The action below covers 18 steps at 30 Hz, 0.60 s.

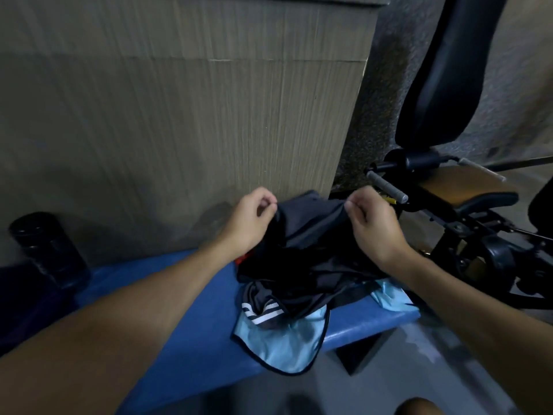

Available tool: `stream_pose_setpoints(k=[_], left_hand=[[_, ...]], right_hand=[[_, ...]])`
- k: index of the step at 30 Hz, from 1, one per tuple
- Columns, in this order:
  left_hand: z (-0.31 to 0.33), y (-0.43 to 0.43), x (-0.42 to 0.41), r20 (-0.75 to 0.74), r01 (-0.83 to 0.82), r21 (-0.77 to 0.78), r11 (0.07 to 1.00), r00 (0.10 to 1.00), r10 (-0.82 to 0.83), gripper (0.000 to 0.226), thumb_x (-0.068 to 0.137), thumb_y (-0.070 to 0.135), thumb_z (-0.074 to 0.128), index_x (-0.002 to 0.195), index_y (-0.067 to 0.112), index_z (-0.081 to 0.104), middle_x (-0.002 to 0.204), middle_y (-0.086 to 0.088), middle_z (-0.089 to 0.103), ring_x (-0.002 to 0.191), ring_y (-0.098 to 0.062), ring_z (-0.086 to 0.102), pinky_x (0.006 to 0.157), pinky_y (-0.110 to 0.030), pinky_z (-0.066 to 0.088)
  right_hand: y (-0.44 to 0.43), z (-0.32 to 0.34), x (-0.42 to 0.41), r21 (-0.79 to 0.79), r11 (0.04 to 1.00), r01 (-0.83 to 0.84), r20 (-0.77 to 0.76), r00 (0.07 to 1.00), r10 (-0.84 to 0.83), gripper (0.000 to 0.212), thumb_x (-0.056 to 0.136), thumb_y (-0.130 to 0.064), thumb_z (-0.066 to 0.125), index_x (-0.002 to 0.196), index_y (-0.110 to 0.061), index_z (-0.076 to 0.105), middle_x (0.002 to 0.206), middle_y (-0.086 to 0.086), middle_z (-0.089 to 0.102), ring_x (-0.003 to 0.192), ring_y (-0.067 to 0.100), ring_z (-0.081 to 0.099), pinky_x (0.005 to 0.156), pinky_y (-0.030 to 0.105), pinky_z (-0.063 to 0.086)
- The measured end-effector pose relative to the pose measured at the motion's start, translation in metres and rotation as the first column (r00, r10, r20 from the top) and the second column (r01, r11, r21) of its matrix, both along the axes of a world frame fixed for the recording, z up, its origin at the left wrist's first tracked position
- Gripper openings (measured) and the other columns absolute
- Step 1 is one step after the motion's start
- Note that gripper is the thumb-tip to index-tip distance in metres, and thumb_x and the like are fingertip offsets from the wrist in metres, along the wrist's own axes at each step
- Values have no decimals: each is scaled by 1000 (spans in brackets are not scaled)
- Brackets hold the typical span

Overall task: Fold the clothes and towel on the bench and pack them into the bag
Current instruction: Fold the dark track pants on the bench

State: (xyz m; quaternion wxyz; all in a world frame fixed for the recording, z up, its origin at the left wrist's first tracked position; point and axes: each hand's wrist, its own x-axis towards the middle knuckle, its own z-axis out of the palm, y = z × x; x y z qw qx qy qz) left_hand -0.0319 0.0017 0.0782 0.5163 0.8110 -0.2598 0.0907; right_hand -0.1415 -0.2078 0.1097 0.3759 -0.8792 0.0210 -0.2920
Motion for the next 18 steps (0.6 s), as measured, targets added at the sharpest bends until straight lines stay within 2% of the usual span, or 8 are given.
stream_pose_setpoints(k=[3, 5, 8, 10, 14, 16, 18], left_hand=[[42, 15, -16, 96, 14, -54, 998, 995, -8, 27, 98, 2, 52, 84, 25, 51, 75, 7, 54, 66, -2, 48, 66, -17, 40], [64, 29, -28, 141, 9, -73, 997, 990, 1, 20, 98, 3, 51, 88, 21, 52, 79, 4, 55, 70, -5, 50, 68, -16, 40], [89, 61, -47, 182, 0, -98, 995, 983, 18, 26, 98, 5, 54, 85, 27, 53, 83, 1, 59, 78, -10, 55, 73, -21, 44], [98, 86, -59, 168, -6, -90, 996, 986, 21, 25, 97, 6, 57, 85, 28, 57, 82, 6, 60, 77, -7, 57, 74, -19, 46], [112, 126, -82, 124, -60, -71, 996, 990, 68, 9, 94, 4, 61, 91, 11, 67, 78, 7, 61, 66, 3, 54, 67, -12, 45], [118, 140, -90, 97, -84, -98, 992, 991, 94, 7, 93, 4, 63, 92, 9, 68, 78, 4, 64, 64, 6, 54, 66, -10, 45], [125, 149, -96, 68, -101, -130, 986, 992, 111, 5, 93, 5, 65, 92, 10, 68, 80, -2, 67, 66, 0, 57, 67, -13, 47]], right_hand=[[13, 30, -7, 12, 1000, -6, 69, 998, 5, 10, 100, -15, 50, 95, -7, 52, 73, 1, 54, 68, 17, 50, 62, 36, 41], [26, 45, -11, 38, 999, -11, 93, 996, 7, 10, 101, -15, 49, 96, -6, 52, 72, -2, 52, 66, 11, 48, 63, 32, 41], [48, 60, -14, 50, 998, -32, 122, 992, 25, 8, 100, -14, 49, 94, -8, 51, 72, -4, 52, 69, 11, 48, 67, 34, 42], [65, 66, -15, 48, 998, -43, 107, 994, 38, 7, 100, -13, 49, 93, -11, 50, 73, -6, 50, 69, 8, 47, 68, 29, 40], [104, 72, -18, 51, 994, -101, 70, 993, 97, 4, 98, -11, 49, 96, -13, 46, 78, -7, 49, 70, 3, 45, 73, 26, 37], [120, 73, -21, 30, 988, -154, 34, 988, 153, 11, 97, -18, 53, 97, -14, 42, 81, -7, 46, 73, 5, 45, 73, 28, 38], [134, 72, -26, -15, 977, -211, -23, 977, 210, 24, 94, -32, 59, 95, -16, 41, 84, -7, 43, 75, 7, 44, 73, 30, 38]])
